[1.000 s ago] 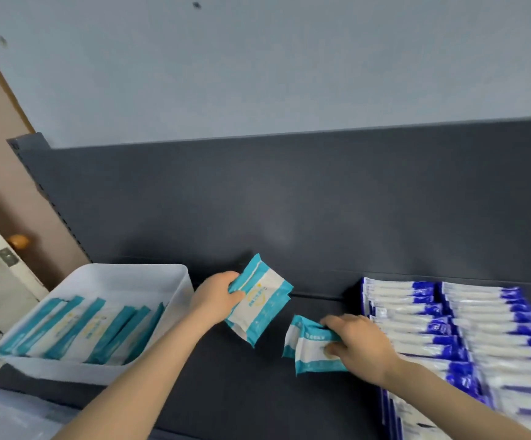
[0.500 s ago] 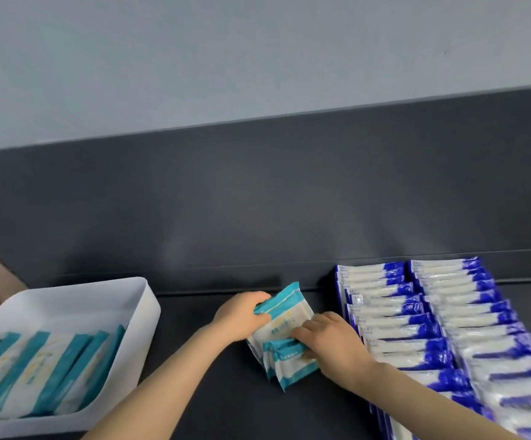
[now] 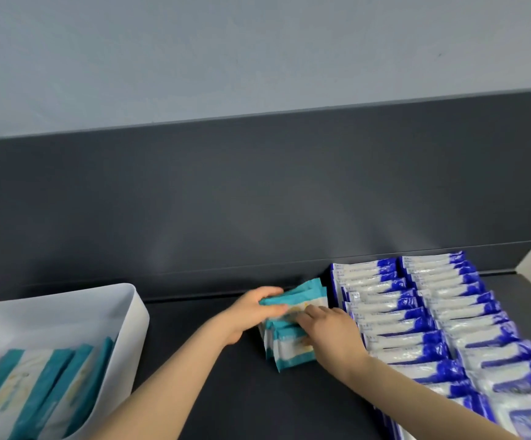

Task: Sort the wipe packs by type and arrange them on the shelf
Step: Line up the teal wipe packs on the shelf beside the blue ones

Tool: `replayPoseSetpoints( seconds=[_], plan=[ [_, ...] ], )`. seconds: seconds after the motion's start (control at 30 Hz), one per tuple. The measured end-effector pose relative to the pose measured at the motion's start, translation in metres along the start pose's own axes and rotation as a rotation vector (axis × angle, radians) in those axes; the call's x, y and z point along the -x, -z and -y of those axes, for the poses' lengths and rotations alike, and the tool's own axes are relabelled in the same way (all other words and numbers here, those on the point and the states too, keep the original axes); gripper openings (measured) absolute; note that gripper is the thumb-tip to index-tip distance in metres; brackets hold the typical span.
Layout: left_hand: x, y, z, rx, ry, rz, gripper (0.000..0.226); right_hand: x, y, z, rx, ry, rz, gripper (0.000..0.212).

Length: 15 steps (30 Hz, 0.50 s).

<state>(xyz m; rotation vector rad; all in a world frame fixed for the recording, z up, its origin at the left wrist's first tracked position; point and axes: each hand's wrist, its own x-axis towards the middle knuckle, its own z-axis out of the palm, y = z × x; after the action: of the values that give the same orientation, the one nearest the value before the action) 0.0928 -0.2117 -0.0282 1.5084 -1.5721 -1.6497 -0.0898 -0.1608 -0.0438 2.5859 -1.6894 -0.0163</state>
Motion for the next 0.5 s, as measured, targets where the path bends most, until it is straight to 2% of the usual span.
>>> replayPoseSetpoints(
  seconds=[0.1,0.17,0.23,0.4,0.47,0.5],
  plan=[
    [-0.016,-0.005,-0.005,0.328,-0.012,-0.178,0.057,-0.013,0.012,-0.006,-0.028,-0.155,-0.05,0.049],
    [-0.021,-0.009,-0.001,0.367,0.016,-0.329,0.058,-0.019,0.014,-0.012,-0.055,-0.192,-0.033,0.041],
    [-0.018,-0.016,0.008,0.374,0.031,-0.378,0.058,-0.024,0.011,-0.017,-0.048,-0.18,-0.052,0.045],
    [-0.011,-0.038,0.017,0.274,-0.066,-0.281,0.048,-0.035,0.007,-0.023,-0.07,-0.148,-0.093,0.049],
    [-0.014,-0.044,0.026,0.139,-0.083,-0.294,0.056,-0.034,0.004,-0.025,-0.079,-0.118,-0.124,0.053],
    [-0.016,-0.046,0.031,0.077,-0.081,-0.322,0.067,-0.033,0.001,-0.026,-0.07,-0.107,-0.135,0.06]
  ],
)
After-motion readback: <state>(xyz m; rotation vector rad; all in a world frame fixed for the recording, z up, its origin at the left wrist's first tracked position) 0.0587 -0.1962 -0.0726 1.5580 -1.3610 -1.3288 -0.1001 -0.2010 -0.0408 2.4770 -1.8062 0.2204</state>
